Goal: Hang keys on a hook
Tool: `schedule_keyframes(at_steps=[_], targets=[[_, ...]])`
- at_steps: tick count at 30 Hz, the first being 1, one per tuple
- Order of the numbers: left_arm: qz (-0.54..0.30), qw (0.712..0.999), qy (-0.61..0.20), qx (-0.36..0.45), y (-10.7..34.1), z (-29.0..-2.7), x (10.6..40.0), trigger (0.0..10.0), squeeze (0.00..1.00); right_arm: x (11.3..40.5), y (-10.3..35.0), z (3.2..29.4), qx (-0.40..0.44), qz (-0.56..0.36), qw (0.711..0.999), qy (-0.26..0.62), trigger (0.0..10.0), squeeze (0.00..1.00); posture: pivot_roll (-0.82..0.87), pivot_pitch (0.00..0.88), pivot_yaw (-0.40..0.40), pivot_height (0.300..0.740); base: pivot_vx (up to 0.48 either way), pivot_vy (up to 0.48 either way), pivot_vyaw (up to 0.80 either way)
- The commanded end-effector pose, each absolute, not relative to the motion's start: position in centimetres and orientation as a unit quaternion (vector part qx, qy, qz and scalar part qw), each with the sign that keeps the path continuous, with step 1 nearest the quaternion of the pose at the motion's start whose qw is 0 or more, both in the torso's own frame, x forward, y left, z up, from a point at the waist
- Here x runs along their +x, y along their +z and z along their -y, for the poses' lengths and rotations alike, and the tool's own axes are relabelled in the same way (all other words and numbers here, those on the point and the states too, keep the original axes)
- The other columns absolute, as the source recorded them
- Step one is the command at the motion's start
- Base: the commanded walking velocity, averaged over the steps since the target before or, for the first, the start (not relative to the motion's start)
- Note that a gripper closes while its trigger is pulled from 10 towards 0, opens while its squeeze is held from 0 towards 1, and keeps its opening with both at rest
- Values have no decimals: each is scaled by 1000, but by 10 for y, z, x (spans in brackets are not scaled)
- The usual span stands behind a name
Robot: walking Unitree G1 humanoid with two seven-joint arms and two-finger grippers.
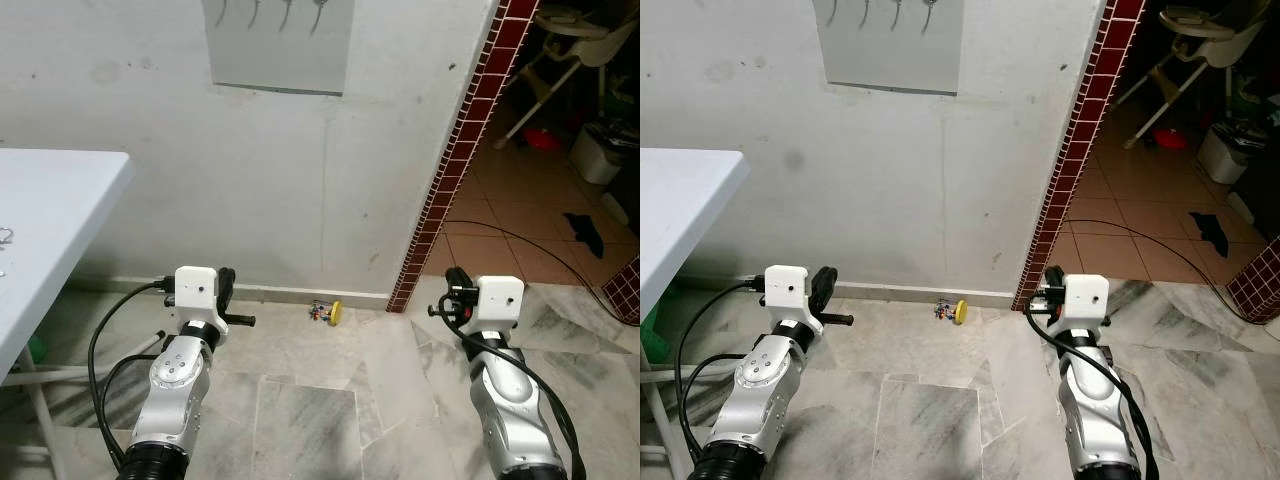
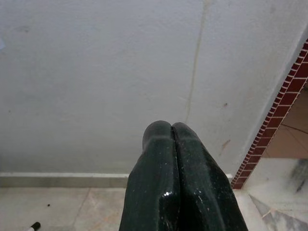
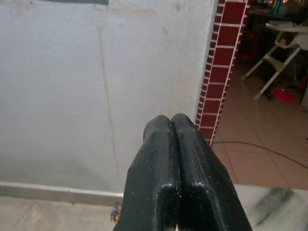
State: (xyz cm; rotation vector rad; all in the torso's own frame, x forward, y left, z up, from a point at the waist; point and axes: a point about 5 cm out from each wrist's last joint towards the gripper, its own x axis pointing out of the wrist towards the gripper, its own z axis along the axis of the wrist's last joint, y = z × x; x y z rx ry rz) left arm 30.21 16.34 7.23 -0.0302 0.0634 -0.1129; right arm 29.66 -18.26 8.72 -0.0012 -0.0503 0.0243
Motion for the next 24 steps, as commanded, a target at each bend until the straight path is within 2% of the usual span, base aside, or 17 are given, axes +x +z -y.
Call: schedule_keyframes(at_steps=[1,9,10,11,12,24], targets=[[-15,998,-55,-9,81,-164,306,10000,0,297,84,185,1,18,1000,7,10000,0,5,30,-35,740,0,0,0],[-16,997,-75,-4,82,-157,309,10000,0,291,81,187,8,20,1000,-7,10000,0,-18,30,-7,740,0,0,0],[-15,997,-79,-5,83,-155,310,10000,0,290,81,187,18,21,1000,-8,10000,35,-22,29,-2,740,0,0,0],[-14,997,-81,-4,84,-154,311,10000,0,289,80,187,22,21,999,-8,10000,706,-22,30,-2,740,0,0,0],[-13,996,-83,-4,85,-154,312,10000,0,289,80,186,29,24,999,-5,10000,1000,-24,29,0,740,0,0,0],[-3,996,-93,-1,92,-151,320,10000,0,286,81,186,30,32,999,-8,10000,1000,-37,21,7,740,0,0,0]])
